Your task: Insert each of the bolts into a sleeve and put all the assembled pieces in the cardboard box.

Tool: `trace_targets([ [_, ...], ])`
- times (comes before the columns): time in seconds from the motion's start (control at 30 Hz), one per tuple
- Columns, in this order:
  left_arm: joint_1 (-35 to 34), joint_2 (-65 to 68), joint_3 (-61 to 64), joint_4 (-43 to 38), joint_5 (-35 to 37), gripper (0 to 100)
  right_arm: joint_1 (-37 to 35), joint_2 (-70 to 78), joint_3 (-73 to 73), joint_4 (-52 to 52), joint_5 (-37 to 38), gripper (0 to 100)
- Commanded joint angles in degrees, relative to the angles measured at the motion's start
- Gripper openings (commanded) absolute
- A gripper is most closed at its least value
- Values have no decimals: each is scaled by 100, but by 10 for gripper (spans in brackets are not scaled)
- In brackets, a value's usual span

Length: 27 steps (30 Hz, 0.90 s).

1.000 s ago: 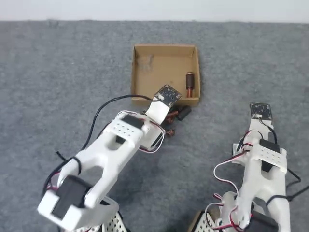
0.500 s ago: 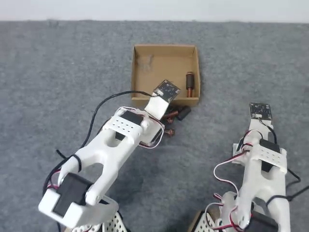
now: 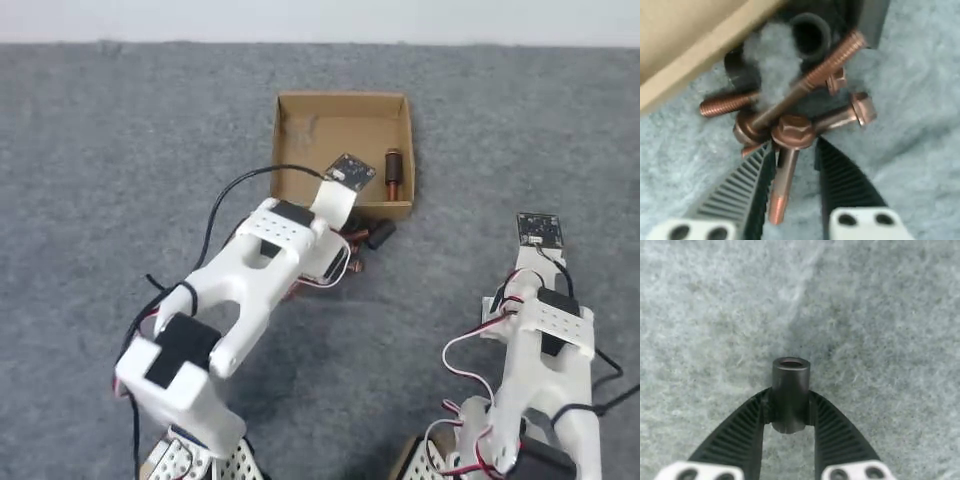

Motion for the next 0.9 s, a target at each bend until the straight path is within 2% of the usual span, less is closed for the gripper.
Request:
trace_targets([
  [0.0,167,132,-312,176,123,16,75,-233,-26,-101,70,7],
  [0.23,149,-273,4,325,105,12,75,-233,-26,-145,62,7],
  [0.5,132,-2004,1103,308,141,12,-40,-233,9,-224,53,7],
  [0.67,-448,-2936,1525,316,149,12,-40,-233,26,-224,70,7],
  [0.87,-1327,-3138,1789,308,211,12,-40,-233,26,-224,70,7],
])
